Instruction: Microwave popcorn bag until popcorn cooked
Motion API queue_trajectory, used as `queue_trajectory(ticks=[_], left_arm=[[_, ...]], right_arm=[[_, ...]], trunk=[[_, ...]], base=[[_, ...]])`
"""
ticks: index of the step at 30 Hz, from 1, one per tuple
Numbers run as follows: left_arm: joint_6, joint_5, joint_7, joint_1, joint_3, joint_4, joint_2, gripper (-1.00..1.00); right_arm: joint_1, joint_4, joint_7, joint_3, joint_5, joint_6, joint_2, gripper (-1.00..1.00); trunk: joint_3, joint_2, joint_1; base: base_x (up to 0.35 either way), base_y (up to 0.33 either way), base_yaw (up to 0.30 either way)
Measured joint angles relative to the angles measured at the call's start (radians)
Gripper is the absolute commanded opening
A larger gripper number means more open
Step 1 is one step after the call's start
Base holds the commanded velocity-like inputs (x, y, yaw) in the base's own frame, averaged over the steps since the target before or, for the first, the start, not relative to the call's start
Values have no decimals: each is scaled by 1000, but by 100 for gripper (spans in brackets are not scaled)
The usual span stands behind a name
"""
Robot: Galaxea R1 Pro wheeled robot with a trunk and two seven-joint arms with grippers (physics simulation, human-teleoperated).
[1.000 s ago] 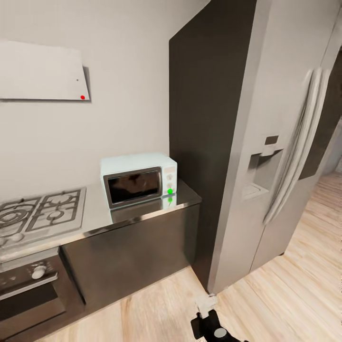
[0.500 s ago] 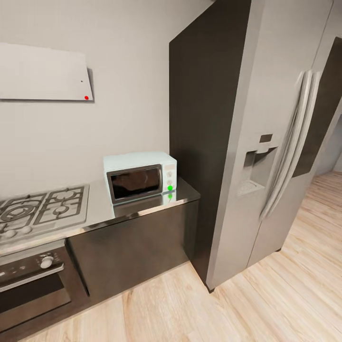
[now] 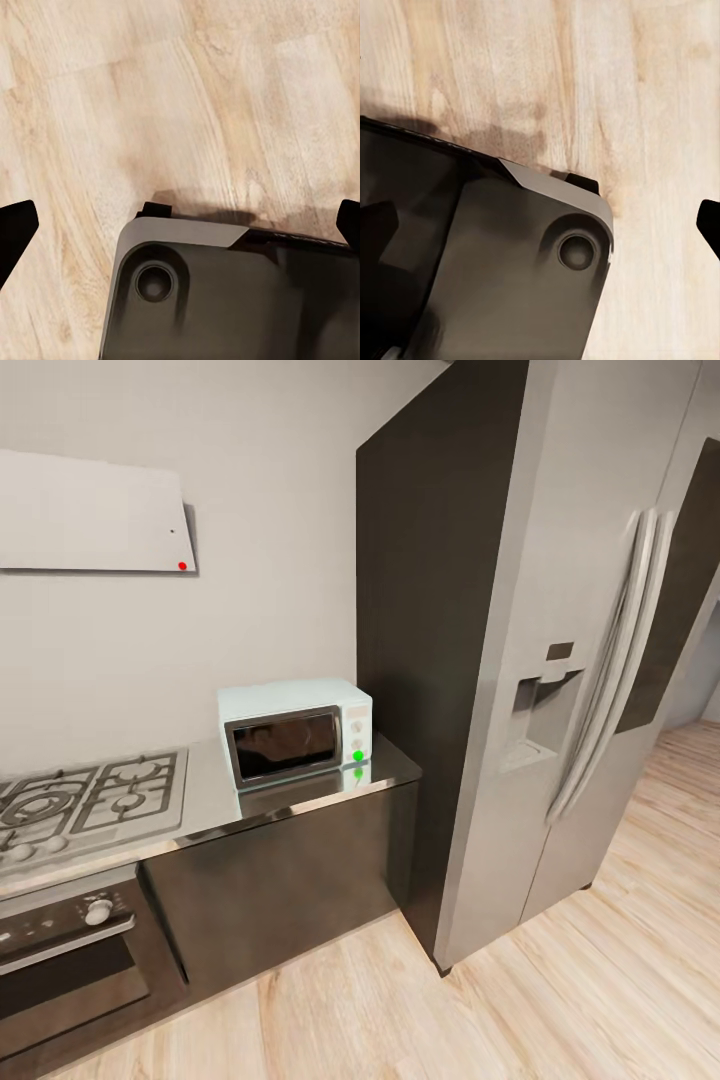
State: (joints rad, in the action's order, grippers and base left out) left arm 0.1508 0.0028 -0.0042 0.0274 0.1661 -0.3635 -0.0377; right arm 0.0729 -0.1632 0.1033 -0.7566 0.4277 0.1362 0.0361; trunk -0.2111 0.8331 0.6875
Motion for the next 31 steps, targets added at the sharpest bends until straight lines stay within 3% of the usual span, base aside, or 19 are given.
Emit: queue_trajectory(ticks=[31], left_arm=[[0,0,0,0,0,0,0,100]], right_arm=[[0,0,0,0,0,0,0,100]], trunk=[[0,0,0]], base=[[0,0,0]])
